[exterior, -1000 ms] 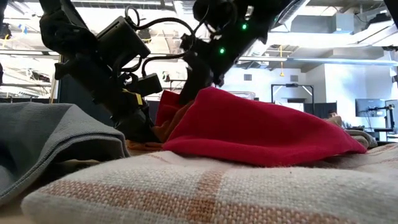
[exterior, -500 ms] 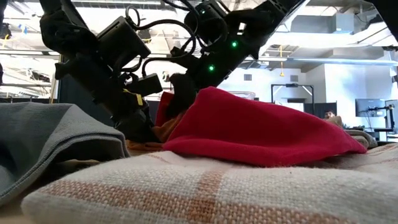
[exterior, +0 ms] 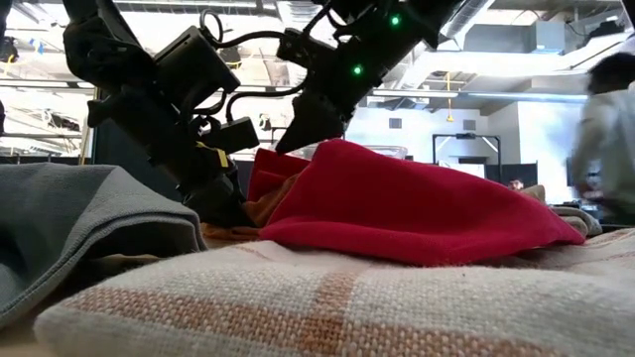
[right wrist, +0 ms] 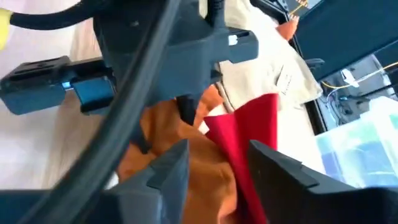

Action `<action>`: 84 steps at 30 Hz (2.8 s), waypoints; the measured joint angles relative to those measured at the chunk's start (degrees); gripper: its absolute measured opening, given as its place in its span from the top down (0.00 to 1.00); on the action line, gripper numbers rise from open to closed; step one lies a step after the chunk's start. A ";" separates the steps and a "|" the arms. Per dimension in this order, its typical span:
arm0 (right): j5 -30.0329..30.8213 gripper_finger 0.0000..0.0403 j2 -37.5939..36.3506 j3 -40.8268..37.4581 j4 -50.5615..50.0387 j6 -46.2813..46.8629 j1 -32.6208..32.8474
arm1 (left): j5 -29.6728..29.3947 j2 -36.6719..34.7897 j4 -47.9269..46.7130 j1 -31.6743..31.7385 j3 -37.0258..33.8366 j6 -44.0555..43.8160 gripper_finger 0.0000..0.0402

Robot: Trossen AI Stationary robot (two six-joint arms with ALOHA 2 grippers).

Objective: Sort towels by color in basket
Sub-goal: Put the top red towel into the bottom transparent bin

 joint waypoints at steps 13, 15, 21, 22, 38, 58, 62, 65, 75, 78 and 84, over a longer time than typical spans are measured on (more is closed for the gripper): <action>-6.88 0.22 0.04 -0.02 1.64 7.55 -5.04 | 0.98 0.00 0.21 0.02 0.00 -0.81 0.52; -8.69 0.22 0.11 -0.02 1.60 9.04 -5.68 | 0.99 0.00 0.26 0.02 0.00 -0.81 0.52; -11.68 0.22 0.41 -0.02 2.97 8.38 -6.14 | 1.02 0.00 0.80 0.02 0.00 -0.79 0.52; -12.59 0.22 1.35 -0.02 4.49 8.32 -6.09 | 1.06 0.00 0.83 0.02 0.00 -0.79 0.52; -6.76 0.31 9.55 1.05 9.61 7.06 -6.88 | 1.50 0.02 0.55 -0.02 0.00 -0.40 0.52; -7.14 0.91 8.85 2.79 8.44 8.80 -7.54 | 1.53 0.02 0.71 -0.02 0.00 -0.18 0.52; -7.17 0.93 6.60 4.15 6.24 7.73 -7.38 | 1.49 0.00 -0.15 -0.02 0.02 -0.28 0.52; -7.27 0.93 3.72 4.17 4.41 7.40 -7.37 | 1.50 0.00 -0.39 -0.02 0.04 -0.66 0.52; -1.33 0.93 -5.97 4.17 -6.96 6.23 -6.78 | 1.90 -0.80 3.27 -0.02 -0.15 -0.96 0.52; -0.01 0.93 -8.37 4.17 -9.21 6.82 -6.23 | 2.78 -3.38 4.28 -0.41 -0.35 -0.68 0.52; 2.73 0.93 -13.75 4.17 -11.51 6.71 -4.76 | 2.36 -12.39 7.08 -1.97 -0.15 1.82 0.52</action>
